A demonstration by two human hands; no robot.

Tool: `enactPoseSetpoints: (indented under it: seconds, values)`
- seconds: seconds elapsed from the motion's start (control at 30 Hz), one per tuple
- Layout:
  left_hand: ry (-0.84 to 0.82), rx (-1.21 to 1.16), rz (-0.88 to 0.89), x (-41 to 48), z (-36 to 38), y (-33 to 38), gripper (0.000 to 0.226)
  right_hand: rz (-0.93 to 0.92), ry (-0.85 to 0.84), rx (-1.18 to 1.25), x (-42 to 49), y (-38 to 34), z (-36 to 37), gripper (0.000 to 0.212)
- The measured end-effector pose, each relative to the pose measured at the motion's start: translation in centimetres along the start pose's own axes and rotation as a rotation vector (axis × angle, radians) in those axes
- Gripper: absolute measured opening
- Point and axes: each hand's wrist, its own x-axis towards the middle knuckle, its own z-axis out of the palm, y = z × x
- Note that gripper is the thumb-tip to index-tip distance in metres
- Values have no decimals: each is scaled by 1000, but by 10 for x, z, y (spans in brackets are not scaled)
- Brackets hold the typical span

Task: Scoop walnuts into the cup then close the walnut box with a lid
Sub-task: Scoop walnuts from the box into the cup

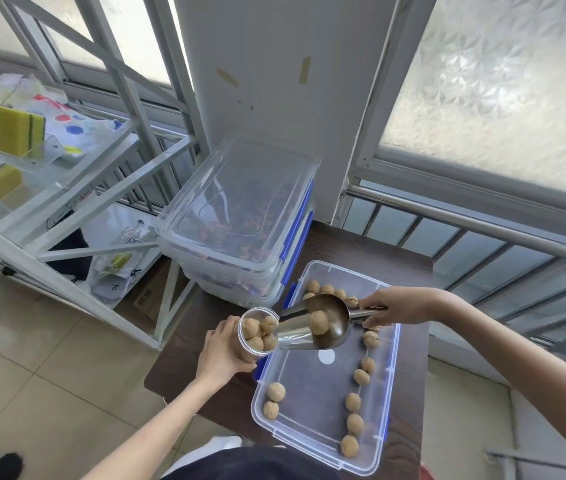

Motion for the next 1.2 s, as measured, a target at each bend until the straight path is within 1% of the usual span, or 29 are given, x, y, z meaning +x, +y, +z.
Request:
enactPoseSetpoints:
  seconds: [0.13, 0.27, 0.47, 0.63, 0.77, 0.87, 1.07, 1.13, 1.2]
  values:
    - [5, -8, 24, 1, 0, 4, 77, 18, 27, -87, -6, -10, -6, 25]
    - [-2, 7, 17, 2, 1, 5, 78, 34, 58, -179, -12, -22, -13, 18]
    - [9, 5, 24, 3, 1, 5, 76, 50, 132, -300, -17, -34, -17, 16]
    - [7, -16, 39, 5, 2, 3, 75, 60, 140, -342, -18, -35, -17, 17]
    - [36, -33, 104, 5, 4, 8, 72, 66, 160, -342, -24, -32, -20, 18]
    - [51, -36, 129, 6, 3, 12, 73, 95, 171, -287, -31, -25, -25, 17]
    - [64, -103, 112, 7, 1, 10, 74, 118, 153, -124, -37, 7, -19, 19]
    - [55, -139, 87, 8, 1, 7, 75, 104, 131, -46, -35, 18, -10, 20]
    - [49, -165, 58, 8, 1, 2, 75, 99, 98, 92, -33, 24, 3, 19]
